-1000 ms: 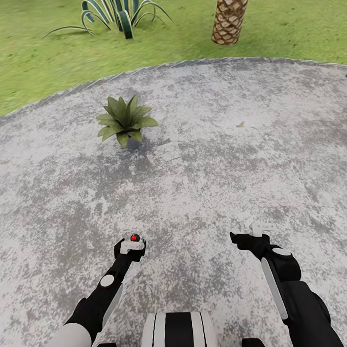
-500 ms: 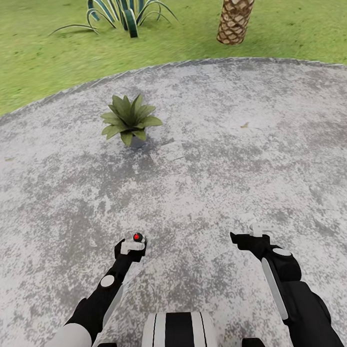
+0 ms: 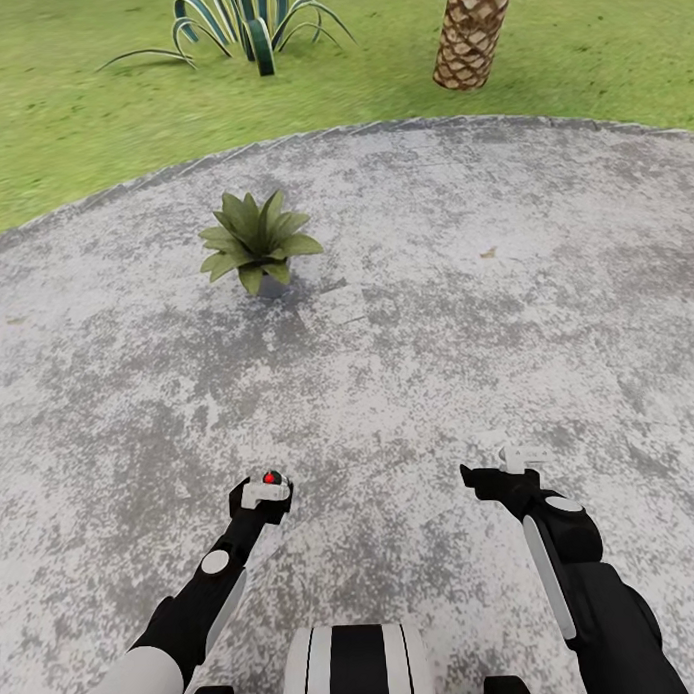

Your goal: Pick up the pesticide atomizer in the garden and spray insectifuge to fully cover both potted plants in the garden.

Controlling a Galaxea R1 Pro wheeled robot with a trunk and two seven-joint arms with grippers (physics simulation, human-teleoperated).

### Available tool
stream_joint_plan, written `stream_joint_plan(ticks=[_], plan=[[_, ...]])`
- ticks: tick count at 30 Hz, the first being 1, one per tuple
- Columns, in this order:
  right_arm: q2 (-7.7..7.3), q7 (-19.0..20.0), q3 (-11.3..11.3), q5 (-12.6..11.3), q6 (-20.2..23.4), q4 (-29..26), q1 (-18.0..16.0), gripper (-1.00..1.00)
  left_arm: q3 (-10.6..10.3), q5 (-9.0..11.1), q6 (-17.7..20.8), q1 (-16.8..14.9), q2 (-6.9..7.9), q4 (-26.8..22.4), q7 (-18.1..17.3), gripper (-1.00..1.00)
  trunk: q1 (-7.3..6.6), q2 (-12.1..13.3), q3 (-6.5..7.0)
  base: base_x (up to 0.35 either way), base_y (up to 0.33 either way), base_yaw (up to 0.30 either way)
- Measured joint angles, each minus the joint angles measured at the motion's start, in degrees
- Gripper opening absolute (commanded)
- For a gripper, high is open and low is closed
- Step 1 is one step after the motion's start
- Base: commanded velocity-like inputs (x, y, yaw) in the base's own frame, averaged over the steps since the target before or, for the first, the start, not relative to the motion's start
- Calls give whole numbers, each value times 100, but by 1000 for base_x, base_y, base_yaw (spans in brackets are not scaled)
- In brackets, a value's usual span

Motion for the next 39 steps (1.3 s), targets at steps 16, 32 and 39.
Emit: stream_joint_plan(ticks=[16,32,39], plan=[[0,-1,-1,0,0,-1,0,100,0,0,0,0,0,4,0,100,0,0,0,0,0,12],[0,2,-3,0,0,0,0,100,-7,0,0,0,-2,-1,0,100,0,0,-1,0,0,0],[0,-1,-3,0,0,-1,0,100,-9,1,0,0,-1,0,0,100,0,0,-19,0,0,-37]])
